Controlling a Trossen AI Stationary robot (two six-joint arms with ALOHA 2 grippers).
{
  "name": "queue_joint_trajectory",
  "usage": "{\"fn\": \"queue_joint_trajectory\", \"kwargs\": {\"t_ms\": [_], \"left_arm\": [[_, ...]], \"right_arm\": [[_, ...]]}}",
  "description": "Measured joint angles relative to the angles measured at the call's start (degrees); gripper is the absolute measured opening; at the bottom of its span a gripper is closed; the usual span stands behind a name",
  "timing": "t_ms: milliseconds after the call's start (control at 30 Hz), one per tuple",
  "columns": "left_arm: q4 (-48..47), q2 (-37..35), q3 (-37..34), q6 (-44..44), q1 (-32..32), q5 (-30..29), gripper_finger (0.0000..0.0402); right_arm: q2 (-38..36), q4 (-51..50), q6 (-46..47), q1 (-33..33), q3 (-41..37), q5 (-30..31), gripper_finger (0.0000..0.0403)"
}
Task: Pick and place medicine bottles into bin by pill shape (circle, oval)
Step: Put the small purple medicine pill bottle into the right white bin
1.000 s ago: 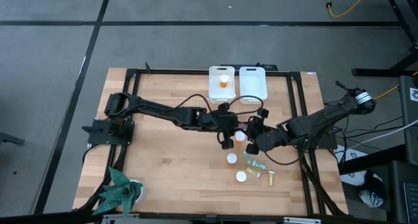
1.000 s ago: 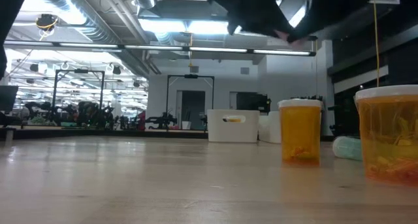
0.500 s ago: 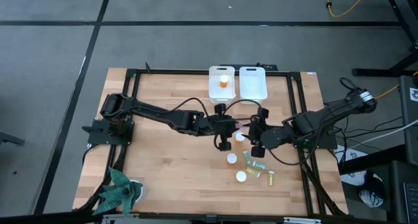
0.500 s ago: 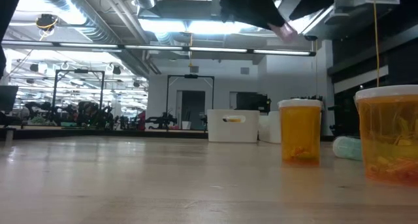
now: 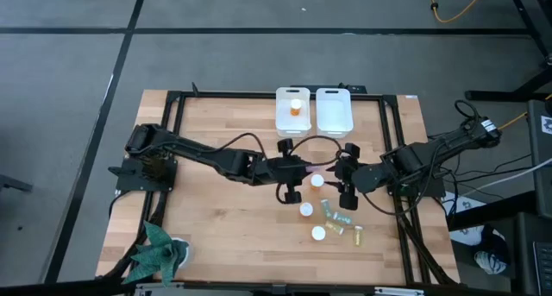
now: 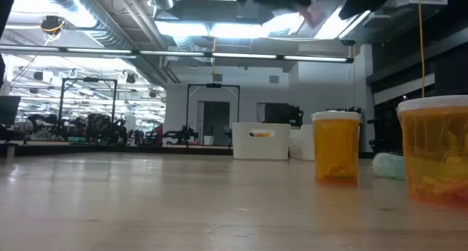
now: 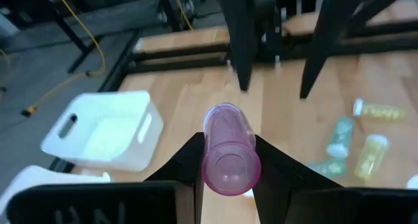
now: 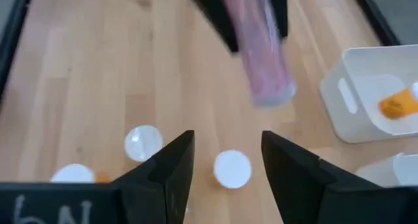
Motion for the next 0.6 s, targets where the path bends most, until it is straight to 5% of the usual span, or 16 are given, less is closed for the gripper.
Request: {"fn": "queue_joint_trajectory", "kwargs": {"t_ms": [233,400,600], "left_arm": [[-1.2,-4.8,0.0,0.7,-5.1,-5.0,0.0080],[-1.4,-6.1,0.0,5.2,-9.3,-9.2,0.0080],[1.4,-7.7,0.0,11.7,-15.3,-25.0,0.0080]], "right_arm": [[-0.2,4.1,-4.3,0.2,-0.5,-4.0,0.0176],[-0.4,23.4,-19.2,1.5,-4.7,-1.9,0.0177],[-0.4,47.8,-33.7,2.4,-12.6,-2.6,0.0177]]}}
